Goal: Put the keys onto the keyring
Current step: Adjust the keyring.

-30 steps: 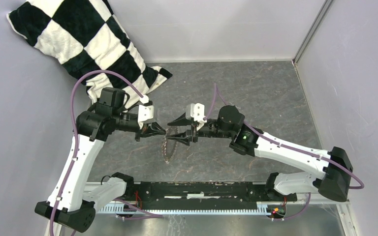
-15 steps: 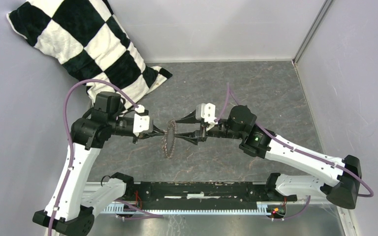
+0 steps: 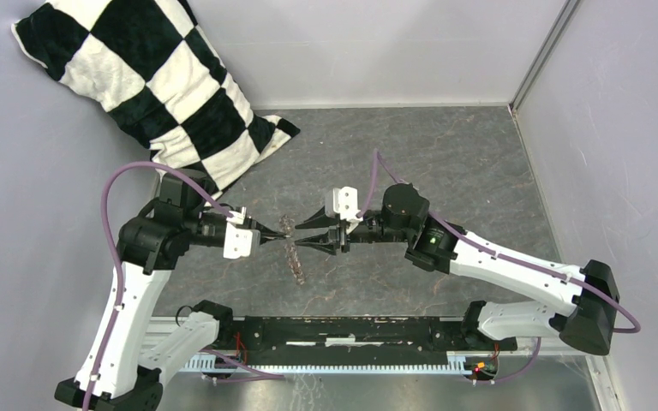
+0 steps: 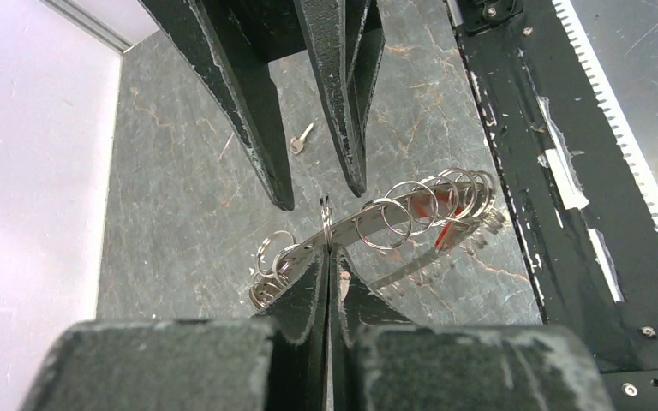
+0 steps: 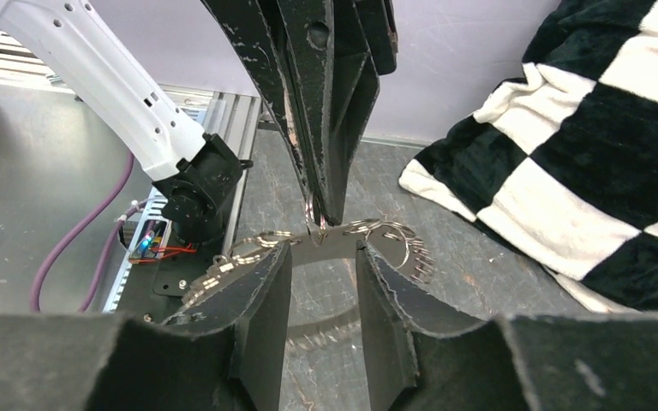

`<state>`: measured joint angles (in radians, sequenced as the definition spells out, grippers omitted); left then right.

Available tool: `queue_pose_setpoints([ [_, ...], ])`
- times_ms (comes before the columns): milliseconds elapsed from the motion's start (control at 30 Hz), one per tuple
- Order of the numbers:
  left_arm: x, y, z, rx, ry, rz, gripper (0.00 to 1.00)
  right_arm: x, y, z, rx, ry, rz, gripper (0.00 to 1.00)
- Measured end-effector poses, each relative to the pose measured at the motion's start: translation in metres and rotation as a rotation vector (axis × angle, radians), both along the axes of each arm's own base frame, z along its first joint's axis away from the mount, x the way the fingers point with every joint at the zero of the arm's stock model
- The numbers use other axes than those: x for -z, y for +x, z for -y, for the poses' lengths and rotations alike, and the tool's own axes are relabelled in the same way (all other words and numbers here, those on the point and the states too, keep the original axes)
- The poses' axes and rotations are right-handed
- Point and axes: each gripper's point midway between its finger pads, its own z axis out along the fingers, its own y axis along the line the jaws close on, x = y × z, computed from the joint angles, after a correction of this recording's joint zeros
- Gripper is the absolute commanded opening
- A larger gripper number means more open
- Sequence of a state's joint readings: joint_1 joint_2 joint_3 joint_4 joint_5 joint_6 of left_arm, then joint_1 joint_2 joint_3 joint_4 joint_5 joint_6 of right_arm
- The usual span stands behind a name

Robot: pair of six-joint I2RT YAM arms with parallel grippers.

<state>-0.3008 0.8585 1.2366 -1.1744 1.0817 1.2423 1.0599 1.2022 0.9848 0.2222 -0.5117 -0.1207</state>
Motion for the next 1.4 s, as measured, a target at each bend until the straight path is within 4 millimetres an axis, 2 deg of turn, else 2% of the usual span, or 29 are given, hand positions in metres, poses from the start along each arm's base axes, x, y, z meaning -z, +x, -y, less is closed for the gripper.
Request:
queue_pose_setpoints([
  [300,0.0,0.002,0.001,0.014,0.001,0.023,0.02,-0.007,-0.007,-0.008,-0.031,0.014,0.01,0.18],
  [500,0.0,0.001,0.001,0.018,-0.003,0.021,0.02,-0.003,-0.006,-0.011,-0.03,0.006,0.012,0.2],
  [633,-0.001,0.0,0.002,0.025,-0.01,0.019,0.02,-0.003,-0.005,-0.011,-0.021,0.006,0.018,0.03],
  [667,-0.001,0.0,0.002,0.025,-0.01,0.019,0.02,-0.003,-0.004,-0.011,-0.016,0.006,0.018,0.01],
  [733,-0.001,-0.001,0.002,0.025,-0.01,0.016,0.05,-0.004,-0.002,-0.011,-0.008,0.009,0.022,0.01],
  [833,-0.001,-0.001,0.002,0.027,-0.012,0.014,0.31,-0.006,-0.001,-0.011,-0.001,0.015,0.021,0.01],
  [900,-0.003,-0.002,0.003,0.031,-0.021,0.008,0.37,-0.007,0.0,-0.011,0.004,0.023,0.015,0.01],
  [1200,-0.009,-0.005,0.009,-0.01,-0.076,-0.167,0.38,-0.007,-0.005,-0.001,0.022,0.088,-0.028,0.01],
  [1400,-0.015,0.0,0.012,-0.047,-0.096,-0.25,0.34,-0.019,-0.008,0.004,0.021,0.143,-0.029,0.01],
])
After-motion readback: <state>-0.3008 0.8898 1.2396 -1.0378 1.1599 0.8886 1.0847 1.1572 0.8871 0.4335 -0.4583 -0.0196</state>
